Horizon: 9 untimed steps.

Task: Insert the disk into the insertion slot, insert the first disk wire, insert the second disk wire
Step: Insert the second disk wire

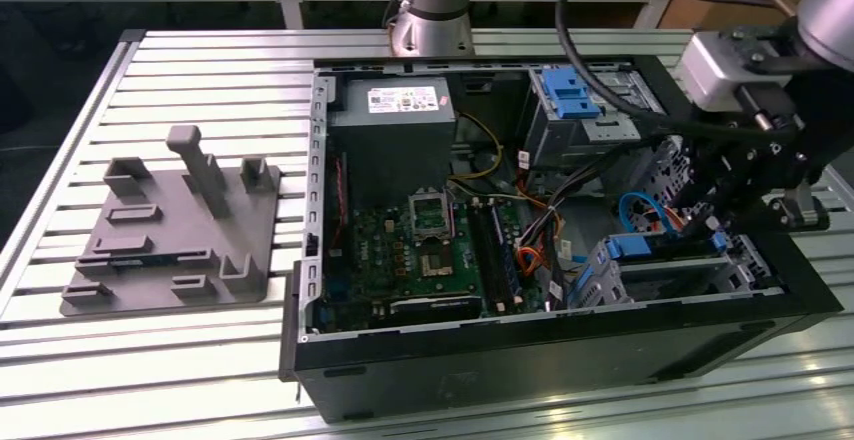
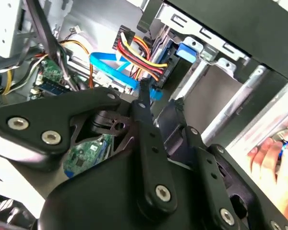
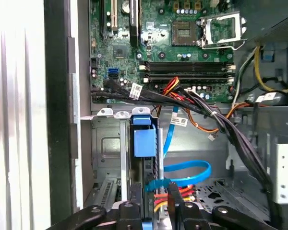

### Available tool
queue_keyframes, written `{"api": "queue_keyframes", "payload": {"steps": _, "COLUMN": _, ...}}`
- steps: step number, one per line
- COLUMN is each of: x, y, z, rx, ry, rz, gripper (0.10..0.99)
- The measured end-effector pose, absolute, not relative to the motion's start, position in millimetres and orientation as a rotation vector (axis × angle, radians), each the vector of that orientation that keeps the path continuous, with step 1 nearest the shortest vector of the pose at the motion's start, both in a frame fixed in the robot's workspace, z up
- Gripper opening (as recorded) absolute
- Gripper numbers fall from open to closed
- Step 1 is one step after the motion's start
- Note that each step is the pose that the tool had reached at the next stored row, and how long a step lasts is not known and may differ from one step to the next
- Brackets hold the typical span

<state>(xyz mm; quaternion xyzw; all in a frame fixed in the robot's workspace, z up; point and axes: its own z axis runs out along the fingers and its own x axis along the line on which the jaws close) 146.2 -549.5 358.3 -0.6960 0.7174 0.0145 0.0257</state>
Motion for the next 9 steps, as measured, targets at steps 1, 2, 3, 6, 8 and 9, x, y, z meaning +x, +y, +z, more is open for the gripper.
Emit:
{"api": "queue_keyframes", "payload": {"steps": 1, "x": 146, "y": -549, "z": 363, "rx": -2.151, "ry": 2.218, "rz": 0.045, "gripper": 0.353}}
{"api": "queue_keyframes", "payload": {"steps": 2, "x": 146, "y": -549, "z": 367, "rx": -2.151, "ry": 2.218, "rz": 0.045, "gripper": 0.353}}
{"api": "queue_keyframes", "payload": {"steps": 3, "x": 146, "y": -549, "z": 372, "rx": -2.151, "ry": 2.218, "rz": 0.045, "gripper": 0.353}}
{"api": "queue_keyframes", "payload": {"steps": 6, "x": 146, "y": -546, "z": 386, "rx": -2.152, "ry": 2.218, "rz": 0.044, "gripper": 0.278}}
{"api": "queue_keyframes", "payload": {"steps": 8, "x": 146, "y": -543, "z": 395, "rx": -2.152, "ry": 2.219, "rz": 0.042, "gripper": 0.157}}
{"api": "queue_keyframes", "payload": {"steps": 9, "x": 146, "y": -541, "z": 399, "rx": -2.153, "ry": 2.220, "rz": 0.041, "gripper": 0.157}}
